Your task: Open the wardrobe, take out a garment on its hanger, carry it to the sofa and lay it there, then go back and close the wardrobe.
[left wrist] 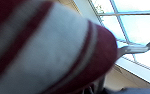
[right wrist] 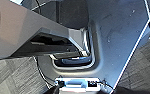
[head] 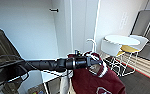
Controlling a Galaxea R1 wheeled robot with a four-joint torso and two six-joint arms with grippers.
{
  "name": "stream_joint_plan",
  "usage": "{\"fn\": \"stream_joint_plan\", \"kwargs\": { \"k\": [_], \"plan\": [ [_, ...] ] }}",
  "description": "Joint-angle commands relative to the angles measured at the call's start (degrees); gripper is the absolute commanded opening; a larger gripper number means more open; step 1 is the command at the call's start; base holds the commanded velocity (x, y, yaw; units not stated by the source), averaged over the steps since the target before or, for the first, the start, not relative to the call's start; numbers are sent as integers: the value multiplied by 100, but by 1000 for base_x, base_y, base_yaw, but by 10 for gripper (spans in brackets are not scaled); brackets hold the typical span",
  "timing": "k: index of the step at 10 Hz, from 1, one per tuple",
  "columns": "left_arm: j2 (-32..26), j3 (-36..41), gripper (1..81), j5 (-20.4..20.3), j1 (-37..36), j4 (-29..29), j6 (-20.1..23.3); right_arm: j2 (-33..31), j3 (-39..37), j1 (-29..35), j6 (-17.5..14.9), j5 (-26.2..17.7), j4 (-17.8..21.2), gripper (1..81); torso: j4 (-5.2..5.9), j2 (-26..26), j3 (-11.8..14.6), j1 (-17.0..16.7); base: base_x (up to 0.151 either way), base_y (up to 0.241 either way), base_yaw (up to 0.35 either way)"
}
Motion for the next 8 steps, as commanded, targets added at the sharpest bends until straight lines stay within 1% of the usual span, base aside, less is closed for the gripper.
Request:
{"fn": "stream_joint_plan", "kwargs": {
  "k": [1,3,4,5,6,7,8],
  "plan": [
    [-83,113,10,-336,-1111,83,51,-6,45,69,-6,-296,-58,811,0,0,0,0,0,0,-242],
    [-154,123,10,-292,-1111,74,51,3,54,87,-6,-296,-50,811,0,0,0,0,0,0,-242],
    [-137,122,10,-212,-1111,74,51,3,54,78,-6,-296,-58,811,0,0,-335,0,0,0,-243],
    [-110,105,10,-212,-1111,83,51,-6,54,78,-6,-287,-58,811,0,0,-572,-2,0,0,-244],
    [-84,96,10,-212,-1111,74,51,3,54,78,-6,-287,-58,811,0,-2,-692,-7,0,0,-246],
    [-58,96,10,-212,-1111,83,51,3,54,78,-6,-287,-50,811,0,-2,-343,-7,0,0,-247],
    [-40,87,10,-152,-1111,83,51,3,54,87,-6,-287,-50,811,0,2,-496,-2,0,0,-249]
  ]
}}
